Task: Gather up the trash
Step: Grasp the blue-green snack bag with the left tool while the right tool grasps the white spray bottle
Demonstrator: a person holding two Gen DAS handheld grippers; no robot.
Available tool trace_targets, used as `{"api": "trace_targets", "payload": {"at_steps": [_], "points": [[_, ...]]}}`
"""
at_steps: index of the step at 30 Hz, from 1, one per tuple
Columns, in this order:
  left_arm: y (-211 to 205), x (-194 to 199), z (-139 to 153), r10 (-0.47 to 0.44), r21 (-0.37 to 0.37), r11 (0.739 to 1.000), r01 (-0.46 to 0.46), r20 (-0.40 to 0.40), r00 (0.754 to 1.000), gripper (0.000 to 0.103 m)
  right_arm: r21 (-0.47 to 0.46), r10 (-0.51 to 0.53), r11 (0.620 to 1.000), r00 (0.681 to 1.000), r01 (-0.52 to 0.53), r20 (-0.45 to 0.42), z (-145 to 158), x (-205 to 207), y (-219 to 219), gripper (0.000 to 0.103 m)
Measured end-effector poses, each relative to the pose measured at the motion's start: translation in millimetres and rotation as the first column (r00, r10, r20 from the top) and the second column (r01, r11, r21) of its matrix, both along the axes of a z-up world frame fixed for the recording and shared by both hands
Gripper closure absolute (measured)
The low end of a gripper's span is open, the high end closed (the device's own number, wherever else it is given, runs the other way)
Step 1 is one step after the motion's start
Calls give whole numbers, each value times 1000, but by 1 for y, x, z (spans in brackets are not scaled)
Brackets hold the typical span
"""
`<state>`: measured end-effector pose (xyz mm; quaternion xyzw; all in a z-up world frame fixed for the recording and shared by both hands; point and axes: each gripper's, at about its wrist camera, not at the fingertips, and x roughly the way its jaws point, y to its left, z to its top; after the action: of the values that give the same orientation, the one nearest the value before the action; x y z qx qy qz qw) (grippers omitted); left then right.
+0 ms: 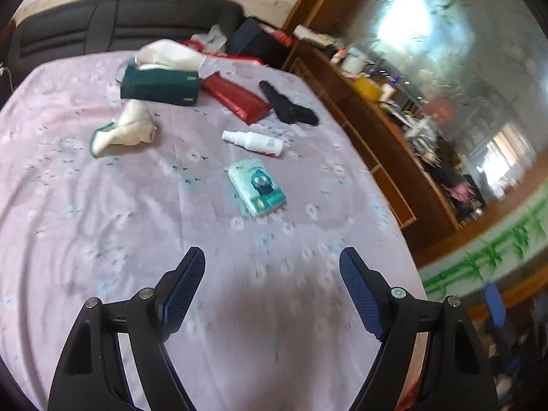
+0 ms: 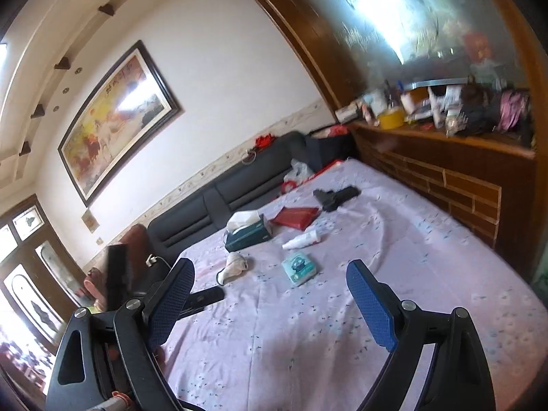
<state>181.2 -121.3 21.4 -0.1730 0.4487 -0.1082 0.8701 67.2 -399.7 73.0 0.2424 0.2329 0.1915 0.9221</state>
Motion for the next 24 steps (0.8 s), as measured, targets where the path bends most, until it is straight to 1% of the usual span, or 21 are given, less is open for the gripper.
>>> {"api": "trace_targets", "payload": {"at_steps": [3,6,7,8,10,11,12,14,16,17,18,19,20,21,22,24], "points": [[-16,39,-16,17,55,998,-16,-14,1000,24,26,12,1000,999,-11,-36,-15,24,-5,10],[-31,77,-38,42,67,997,-37,-76,996,24,44,3,999,998,-1,-64,-29,41,-14,10],[-35,86,-43,46,71,997,-39,-89,995,24,50,-13,999,997,17,-73,-34,44,-19,10],[-43,97,-50,59,99,994,-49,-100,993,24,53,-24,998,997,28,-76,-37,46,-23,10],[-51,114,-61,86,138,988,-69,-119,989,24,65,-42,997,995,48,-90,-46,52,-32,10],[-55,123,-68,98,143,987,-79,-131,986,24,72,-47,996,994,54,-100,-50,54,-36,10],[-58,128,-72,106,154,984,-85,-136,985,24,77,-48,995,993,57,-109,-54,56,-38,10],[-65,138,-81,128,206,974,-96,-145,981,24,79,-50,995,991,60,-126,-61,63,-44,10],[-68,143,-89,131,224,970,-92,-166,977,26,72,-50,995,988,61,-146,-69,71,-47,10],[-69,143,-92,131,242,966,-89,-163,978,29,72,-48,996,987,60,-153,-70,75,-48,10],[-69,141,-90,130,264,961,-87,-149,980,39,71,-45,996,986,57,-160,-72,81,-49,10],[-69,139,-90,126,284,956,-81,-145,981,41,65,-37,997,986,48,-164,-73,89,-49,10],[-66,135,-90,115,285,956,-70,-144,983,43,58,-30,998,986,40,-165,-74,93,-48,10],[-62,131,-89,104,285,957,-61,-141,984,52,52,-20,998,986,29,-166,-74,99,-47,10],[-58,126,-89,97,296,954,-50,-148,984,54,47,-2,999,986,10,-168,-74,108,-45,10],[-46,114,-87,72,278,960,-20,-176,982,63,34,45,999,983,-39,-177,-75,128,-38,10]]}}
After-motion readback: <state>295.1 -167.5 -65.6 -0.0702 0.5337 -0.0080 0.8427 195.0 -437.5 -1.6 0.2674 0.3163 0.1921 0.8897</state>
